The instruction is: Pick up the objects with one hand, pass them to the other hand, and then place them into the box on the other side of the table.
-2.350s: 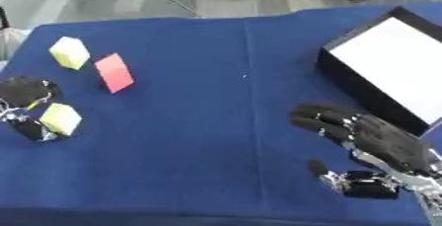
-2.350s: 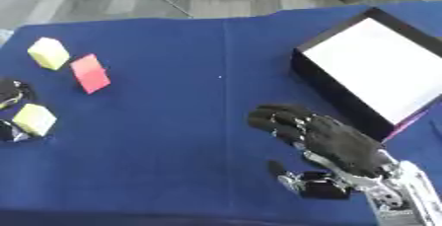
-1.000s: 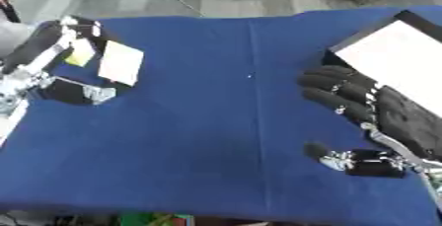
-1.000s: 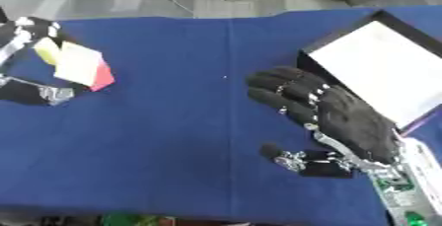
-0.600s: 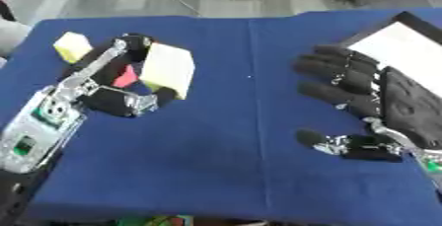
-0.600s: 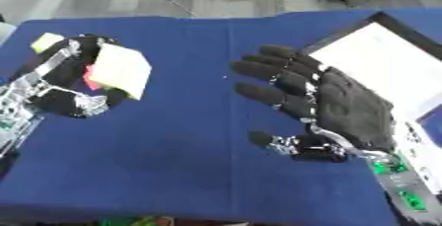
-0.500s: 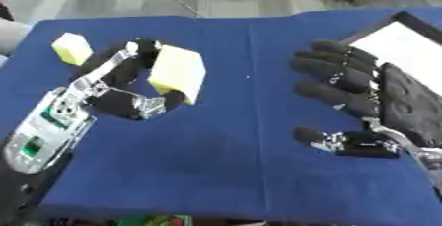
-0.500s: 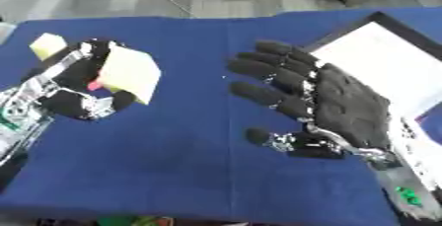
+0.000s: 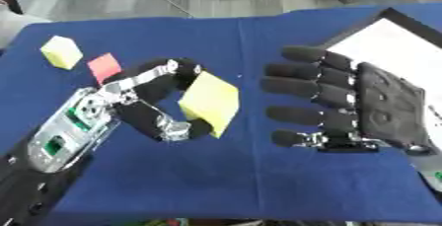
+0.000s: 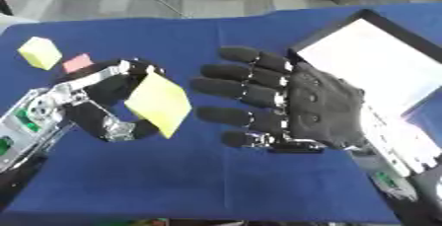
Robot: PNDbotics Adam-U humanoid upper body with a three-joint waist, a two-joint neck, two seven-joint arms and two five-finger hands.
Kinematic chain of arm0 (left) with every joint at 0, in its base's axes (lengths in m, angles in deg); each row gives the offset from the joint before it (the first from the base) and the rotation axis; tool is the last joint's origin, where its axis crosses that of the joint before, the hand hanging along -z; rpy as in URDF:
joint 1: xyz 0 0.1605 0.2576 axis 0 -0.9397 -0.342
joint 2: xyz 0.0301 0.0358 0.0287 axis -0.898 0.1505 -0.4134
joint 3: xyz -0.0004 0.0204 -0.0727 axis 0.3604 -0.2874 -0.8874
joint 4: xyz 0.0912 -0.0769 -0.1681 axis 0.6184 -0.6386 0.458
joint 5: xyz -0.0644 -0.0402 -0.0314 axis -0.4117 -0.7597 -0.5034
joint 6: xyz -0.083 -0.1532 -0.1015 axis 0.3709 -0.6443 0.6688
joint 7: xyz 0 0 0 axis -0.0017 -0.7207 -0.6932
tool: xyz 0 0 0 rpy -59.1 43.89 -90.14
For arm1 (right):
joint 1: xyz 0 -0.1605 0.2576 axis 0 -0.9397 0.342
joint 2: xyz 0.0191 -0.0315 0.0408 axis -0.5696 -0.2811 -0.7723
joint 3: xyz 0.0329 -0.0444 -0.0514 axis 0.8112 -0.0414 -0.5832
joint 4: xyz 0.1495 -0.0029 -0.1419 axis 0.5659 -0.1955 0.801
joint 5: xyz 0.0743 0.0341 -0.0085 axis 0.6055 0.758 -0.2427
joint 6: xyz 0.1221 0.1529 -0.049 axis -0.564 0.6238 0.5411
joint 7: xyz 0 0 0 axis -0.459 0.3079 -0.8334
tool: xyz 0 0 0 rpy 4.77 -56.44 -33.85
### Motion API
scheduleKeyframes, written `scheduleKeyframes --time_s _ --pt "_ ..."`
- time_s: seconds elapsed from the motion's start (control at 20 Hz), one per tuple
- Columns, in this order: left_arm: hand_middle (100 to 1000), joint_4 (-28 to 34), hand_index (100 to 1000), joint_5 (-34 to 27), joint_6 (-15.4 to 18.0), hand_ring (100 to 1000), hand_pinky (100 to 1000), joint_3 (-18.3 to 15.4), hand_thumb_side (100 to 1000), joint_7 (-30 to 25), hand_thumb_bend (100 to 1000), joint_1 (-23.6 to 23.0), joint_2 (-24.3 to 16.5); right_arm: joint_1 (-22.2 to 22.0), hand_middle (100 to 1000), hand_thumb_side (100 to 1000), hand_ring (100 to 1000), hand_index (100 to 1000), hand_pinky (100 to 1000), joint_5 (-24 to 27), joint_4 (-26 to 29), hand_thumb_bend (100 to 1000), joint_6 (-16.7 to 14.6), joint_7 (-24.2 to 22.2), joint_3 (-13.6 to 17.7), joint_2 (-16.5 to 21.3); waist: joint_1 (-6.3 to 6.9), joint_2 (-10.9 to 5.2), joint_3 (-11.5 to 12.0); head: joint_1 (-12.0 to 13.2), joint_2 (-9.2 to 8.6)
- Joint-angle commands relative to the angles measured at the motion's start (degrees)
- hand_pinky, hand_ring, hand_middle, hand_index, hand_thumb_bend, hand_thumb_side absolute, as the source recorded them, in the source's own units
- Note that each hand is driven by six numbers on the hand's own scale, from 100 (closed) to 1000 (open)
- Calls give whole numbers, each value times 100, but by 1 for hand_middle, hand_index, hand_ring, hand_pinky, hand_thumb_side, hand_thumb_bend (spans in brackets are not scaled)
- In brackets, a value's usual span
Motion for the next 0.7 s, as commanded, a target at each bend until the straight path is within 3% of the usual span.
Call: scheduleKeyframes --time_s 0.05,0.7 --pt "515 -3 507 74 -9 532 756 91 255 -104 100 177 7 118 975 100 905 940 927 -8 121 365 -143 114 -26 64 -15 -67 13 -32 -14" --pt "522 206 514 -69 -189 545 757 491 273 -240 100 599 240 194 939 100 881 922 903 491 121 335 -300 -118 -124 -62 -23 -70 74 -96 -14"
